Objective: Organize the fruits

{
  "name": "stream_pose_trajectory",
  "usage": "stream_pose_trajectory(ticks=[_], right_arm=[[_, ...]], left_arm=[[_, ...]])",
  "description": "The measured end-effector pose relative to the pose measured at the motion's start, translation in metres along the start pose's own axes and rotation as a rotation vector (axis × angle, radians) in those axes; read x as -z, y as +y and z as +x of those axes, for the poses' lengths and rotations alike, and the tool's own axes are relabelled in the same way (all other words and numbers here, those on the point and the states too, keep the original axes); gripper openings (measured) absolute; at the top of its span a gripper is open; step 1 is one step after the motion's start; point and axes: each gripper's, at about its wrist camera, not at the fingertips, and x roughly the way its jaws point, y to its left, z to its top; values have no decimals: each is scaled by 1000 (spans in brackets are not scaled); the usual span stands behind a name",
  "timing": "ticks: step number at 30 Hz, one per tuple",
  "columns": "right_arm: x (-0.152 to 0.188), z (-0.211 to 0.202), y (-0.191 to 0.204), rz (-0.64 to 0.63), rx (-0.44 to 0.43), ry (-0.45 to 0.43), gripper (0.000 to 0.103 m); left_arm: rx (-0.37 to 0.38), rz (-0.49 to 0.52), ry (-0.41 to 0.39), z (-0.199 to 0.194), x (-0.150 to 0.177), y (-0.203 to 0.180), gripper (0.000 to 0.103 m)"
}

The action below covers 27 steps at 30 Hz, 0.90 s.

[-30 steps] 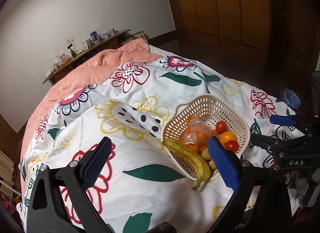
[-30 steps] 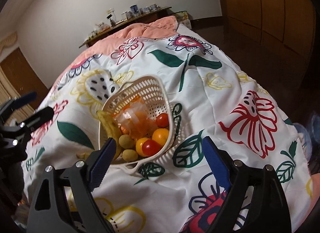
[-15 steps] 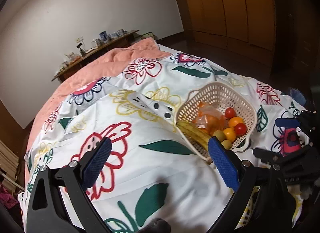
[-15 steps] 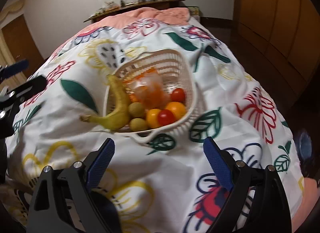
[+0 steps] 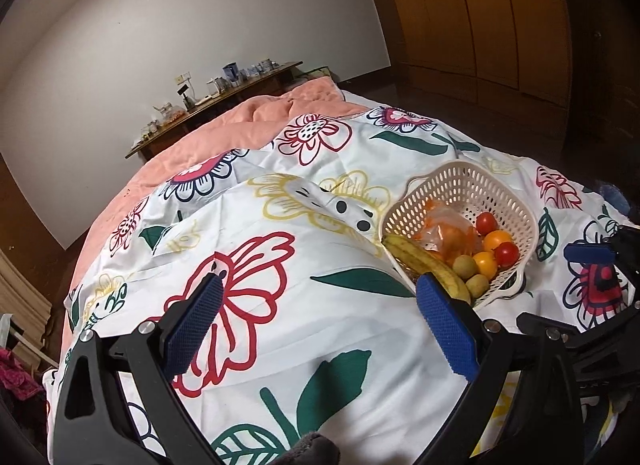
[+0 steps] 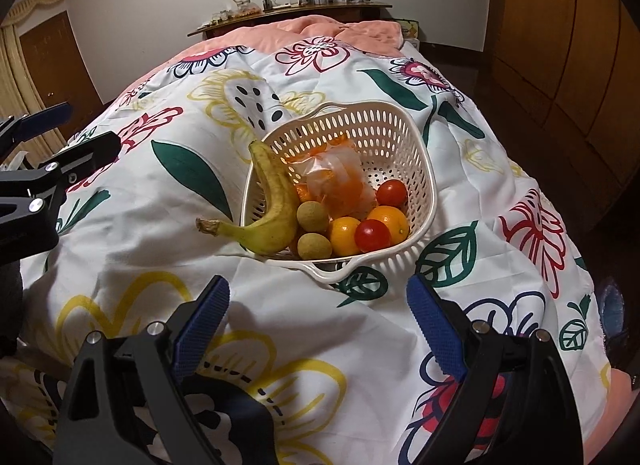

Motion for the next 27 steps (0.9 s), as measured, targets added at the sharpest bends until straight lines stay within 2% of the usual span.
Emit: stream_pose_trajectory(ticks=[21,27], right_arm=[[1,-3,11,-43,15,-20,90],[2,-2,13,-51,21,-22,90]], left_arm=[[-19,19,-2,-2,2,-5,100],[-39,64,-6,-1,3,-15,100]])
